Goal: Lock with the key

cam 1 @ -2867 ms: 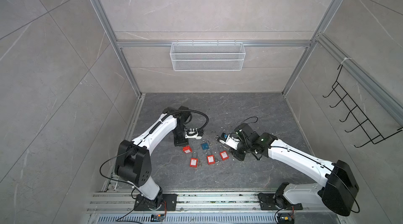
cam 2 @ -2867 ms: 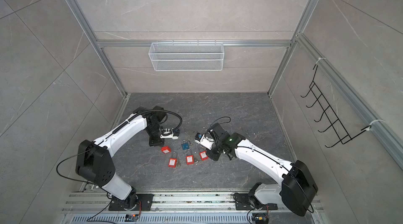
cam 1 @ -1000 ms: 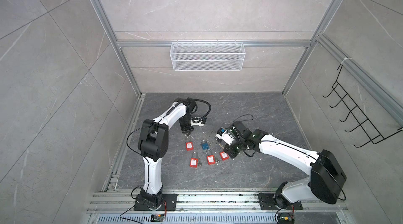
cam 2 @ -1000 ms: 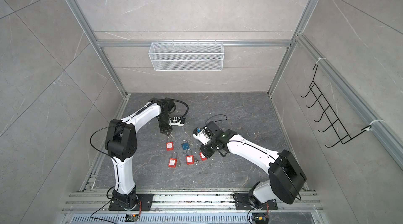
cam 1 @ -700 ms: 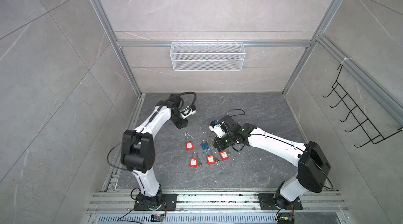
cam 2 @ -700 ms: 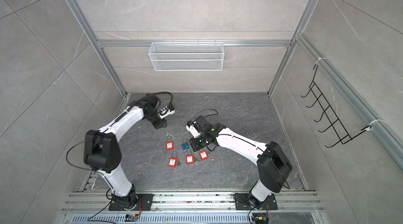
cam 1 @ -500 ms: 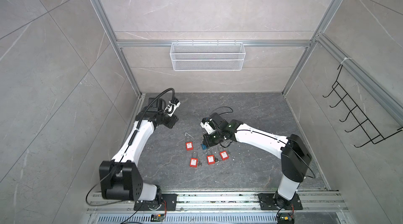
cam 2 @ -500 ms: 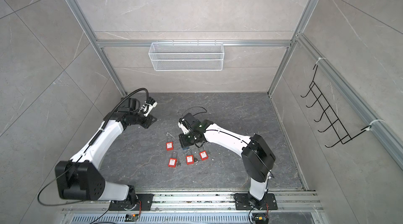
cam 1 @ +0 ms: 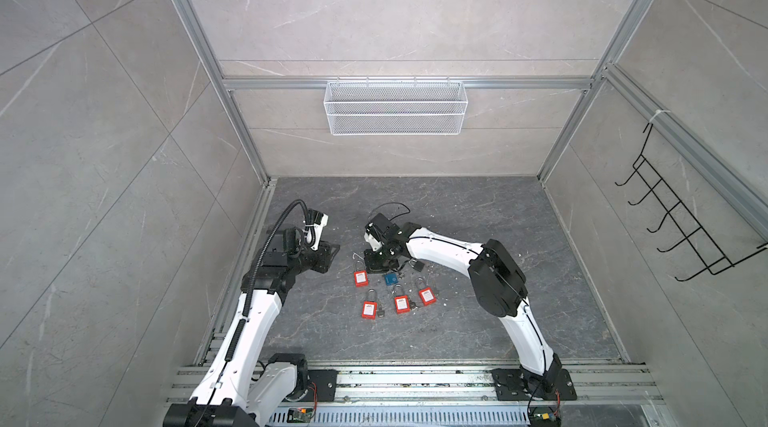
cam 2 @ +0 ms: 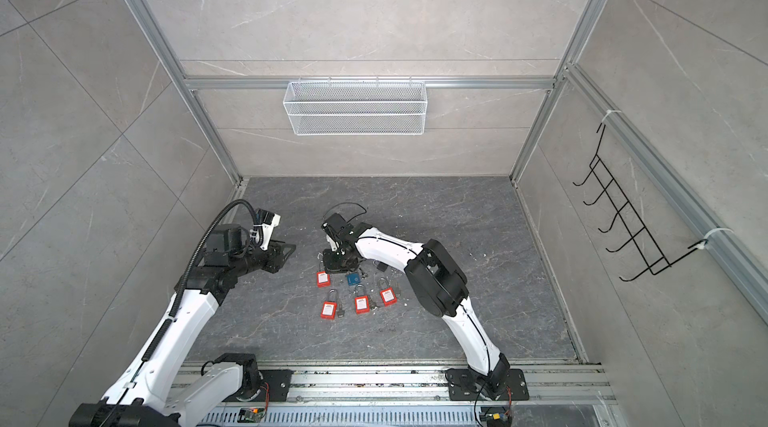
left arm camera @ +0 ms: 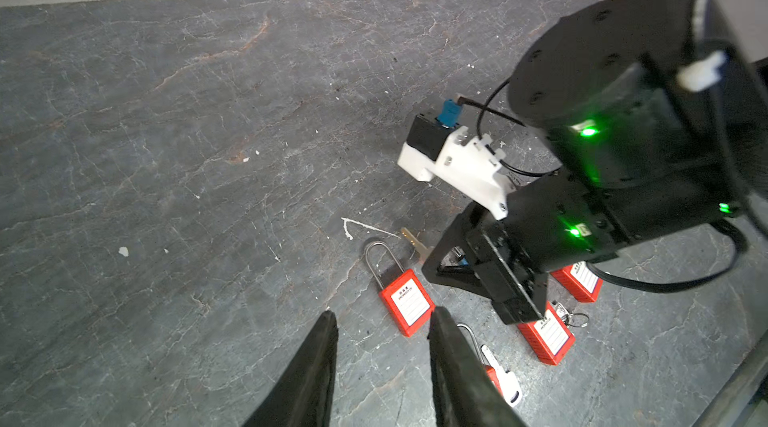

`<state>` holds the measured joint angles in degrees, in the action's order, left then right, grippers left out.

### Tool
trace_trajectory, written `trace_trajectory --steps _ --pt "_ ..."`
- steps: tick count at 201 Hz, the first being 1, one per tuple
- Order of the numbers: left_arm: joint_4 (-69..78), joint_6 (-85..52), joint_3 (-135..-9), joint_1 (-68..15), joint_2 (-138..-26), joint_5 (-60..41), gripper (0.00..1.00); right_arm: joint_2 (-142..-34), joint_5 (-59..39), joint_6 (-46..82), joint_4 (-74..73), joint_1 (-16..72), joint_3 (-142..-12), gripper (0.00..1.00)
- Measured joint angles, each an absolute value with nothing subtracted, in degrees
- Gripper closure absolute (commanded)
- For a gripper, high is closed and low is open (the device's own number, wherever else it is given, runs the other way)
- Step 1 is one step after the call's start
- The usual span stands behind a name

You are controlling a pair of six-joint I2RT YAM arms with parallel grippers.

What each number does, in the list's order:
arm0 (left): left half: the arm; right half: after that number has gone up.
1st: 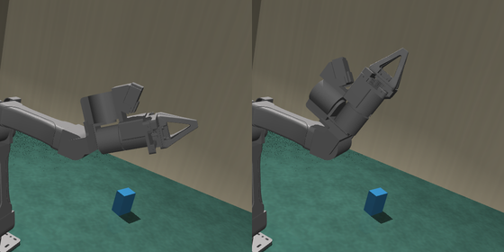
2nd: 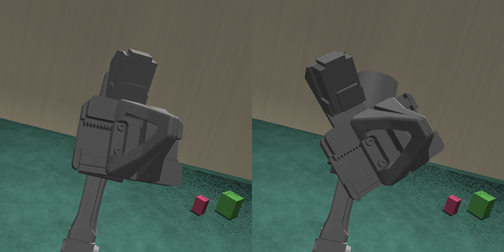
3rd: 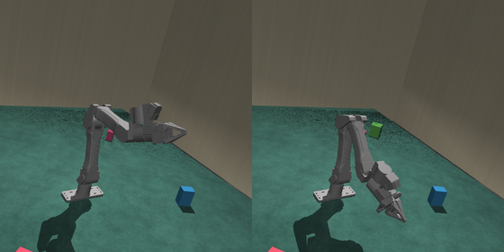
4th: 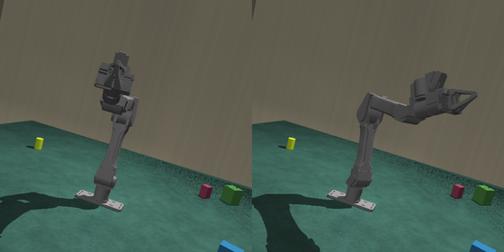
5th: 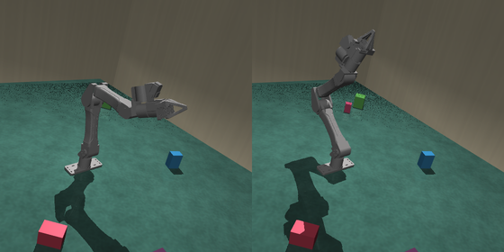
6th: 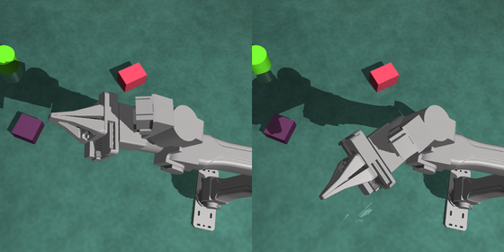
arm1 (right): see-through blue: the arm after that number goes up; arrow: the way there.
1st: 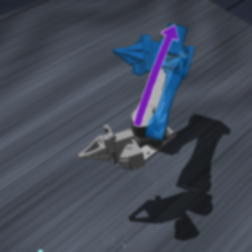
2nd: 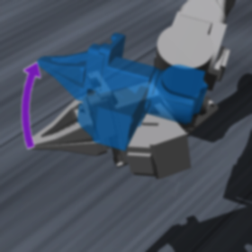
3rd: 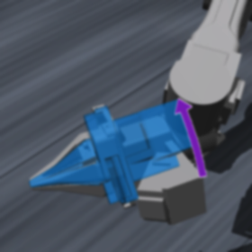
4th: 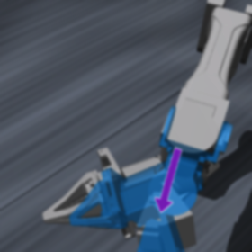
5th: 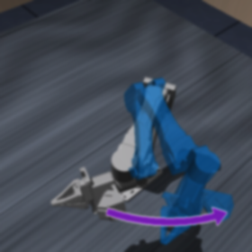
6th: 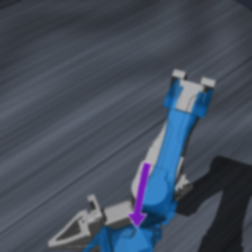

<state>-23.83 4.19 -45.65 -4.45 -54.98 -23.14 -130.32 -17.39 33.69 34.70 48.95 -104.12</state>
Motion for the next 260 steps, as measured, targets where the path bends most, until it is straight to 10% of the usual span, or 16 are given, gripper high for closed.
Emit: trace_trajectory --steps 157,183,202,260 --pt "-23.6 0.3 -43.5 -4.4 -53.2 -24.0 0.55 -127.9 -13.3 34.4 37.9 49.3 -104.1 0.63" --pt "-21.6 -0.1 -41.5 -4.4 -53.0 -20.5 0.47 -118.9 -6.6 31.4 38.3 49.5 -99.8 0.48" --pt "-18.9 -0.3 -38.6 -4.4 -53.1 -15.2 0.43 -107.9 0.6 28.5 36.5 48.6 -91.5 0.02" --pt "0.5 0.0 -26.7 -1.6 -61.4 -1.5 0.26 -77.5 25.1 14.9 13.2 33.0 -54.2 0.01"
